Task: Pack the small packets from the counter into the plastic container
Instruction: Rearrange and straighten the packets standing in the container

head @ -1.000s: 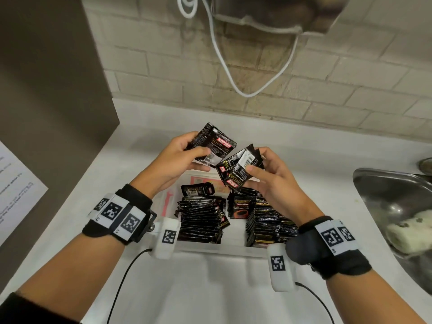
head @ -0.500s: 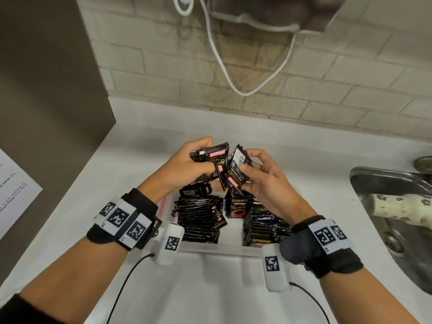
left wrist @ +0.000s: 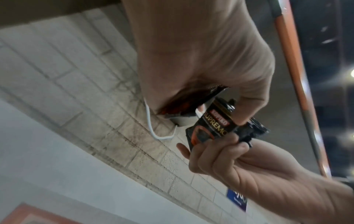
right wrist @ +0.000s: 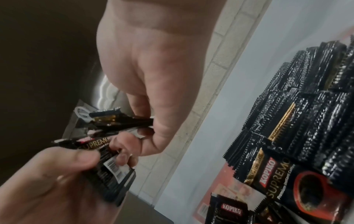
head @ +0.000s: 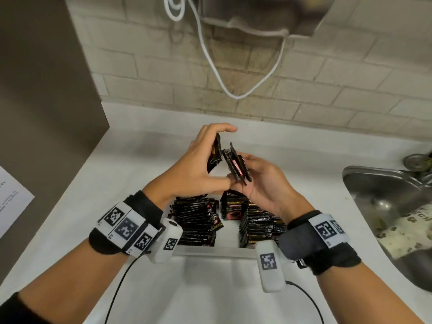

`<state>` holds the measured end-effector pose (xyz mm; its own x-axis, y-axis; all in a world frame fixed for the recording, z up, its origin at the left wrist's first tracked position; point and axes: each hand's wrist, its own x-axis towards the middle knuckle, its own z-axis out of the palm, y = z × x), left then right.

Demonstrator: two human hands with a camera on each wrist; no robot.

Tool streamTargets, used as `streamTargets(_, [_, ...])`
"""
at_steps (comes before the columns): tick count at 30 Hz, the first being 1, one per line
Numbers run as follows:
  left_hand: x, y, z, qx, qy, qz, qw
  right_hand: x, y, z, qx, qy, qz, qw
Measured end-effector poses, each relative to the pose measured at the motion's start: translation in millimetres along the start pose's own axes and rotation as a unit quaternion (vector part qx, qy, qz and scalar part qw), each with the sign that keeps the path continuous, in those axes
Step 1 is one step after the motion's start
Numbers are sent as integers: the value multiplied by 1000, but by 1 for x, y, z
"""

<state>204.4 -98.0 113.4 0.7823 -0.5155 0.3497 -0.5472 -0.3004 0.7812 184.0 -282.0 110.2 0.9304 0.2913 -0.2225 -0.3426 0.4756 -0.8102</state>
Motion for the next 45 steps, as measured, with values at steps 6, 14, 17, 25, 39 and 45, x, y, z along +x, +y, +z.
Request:
streamTargets(6, [9,8,13,143,63,70,985,-1,1,5,-44,-26,41,998])
streamTargets(14, [13,10,18,106,69,53,991,-4,0,7,-110,-43,83,989])
streamTargets(17, [14,10,16,35,33,44,998,-4,1,3,-104,-28,70,992])
streamTargets(25, [16,14,19,-24,-22,41,999,-2,-5,3,4,-147,49,988])
streamTargets(39, [6,23,5,75,-115,82,987,-5,-11,-3,-136,-124,106,977])
streamTargets(45, [13,20,0,136,-184,42,973,-8,-9,-10,-245,-120,145,951])
